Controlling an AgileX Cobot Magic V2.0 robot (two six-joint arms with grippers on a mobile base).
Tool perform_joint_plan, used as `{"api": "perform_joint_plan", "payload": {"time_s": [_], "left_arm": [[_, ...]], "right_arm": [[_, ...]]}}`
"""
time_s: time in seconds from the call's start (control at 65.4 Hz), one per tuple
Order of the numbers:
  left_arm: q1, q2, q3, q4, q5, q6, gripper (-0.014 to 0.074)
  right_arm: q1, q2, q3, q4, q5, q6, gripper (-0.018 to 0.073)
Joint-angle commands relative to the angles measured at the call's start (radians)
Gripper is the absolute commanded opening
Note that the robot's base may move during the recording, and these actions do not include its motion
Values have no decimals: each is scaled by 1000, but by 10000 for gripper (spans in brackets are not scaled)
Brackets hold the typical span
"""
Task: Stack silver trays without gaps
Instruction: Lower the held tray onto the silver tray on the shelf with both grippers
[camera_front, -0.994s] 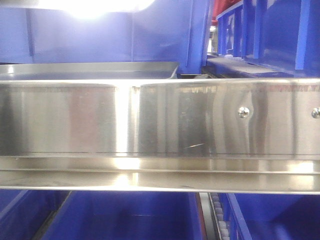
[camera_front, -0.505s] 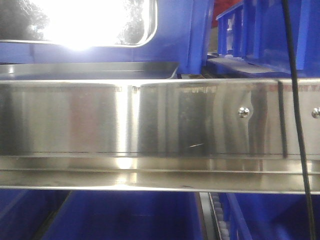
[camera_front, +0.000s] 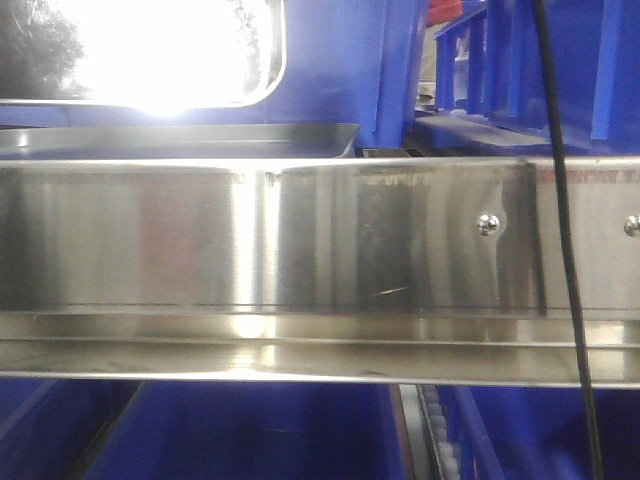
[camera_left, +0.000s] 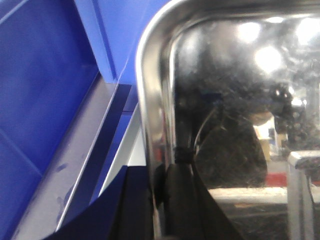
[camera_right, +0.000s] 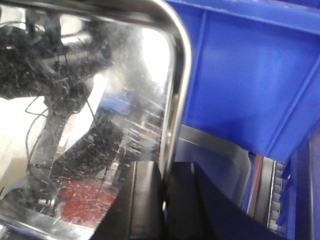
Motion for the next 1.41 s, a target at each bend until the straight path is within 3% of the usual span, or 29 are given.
{"api": "perform_joint_plan", "payload": {"time_s": [0.0, 0.107, 0.184, 0.337, 0.551, 0.673, 1.224, 1.316, 1.392], "left_arm": [[-15, 0, -3, -50, -112, 52, -15], [-15, -15, -3, -91, -148, 117, -15], [-15, -28, -3, -95, -145, 124, -15], [-13, -51, -3, -102, -110, 124, 7], [-13, -55, -3, -120, -63, 124, 344], [-13, -55, -3, -118, -46, 124, 426], [-13, -55, -3, -72, 1, 124, 407], [-13, -55, -3, -72, -18, 124, 262], [-13, -55, -3, -72, -36, 124, -2]], "right_arm": [[15, -5, -7, -43, -95, -21, 62], [15, -5, -7, -43, -102, -21, 291], [15, -5, -7, -36, -102, -21, 372], [15, -5, -7, -28, -111, -21, 358], [15, -5, -7, -25, -140, -21, 359], [15, -5, -7, -23, -140, -21, 363], [15, -5, -7, -15, -96, -21, 340], [15, -5, -7, -15, -96, -21, 209], [15, -5, -7, -15, -96, -21, 32]]}}
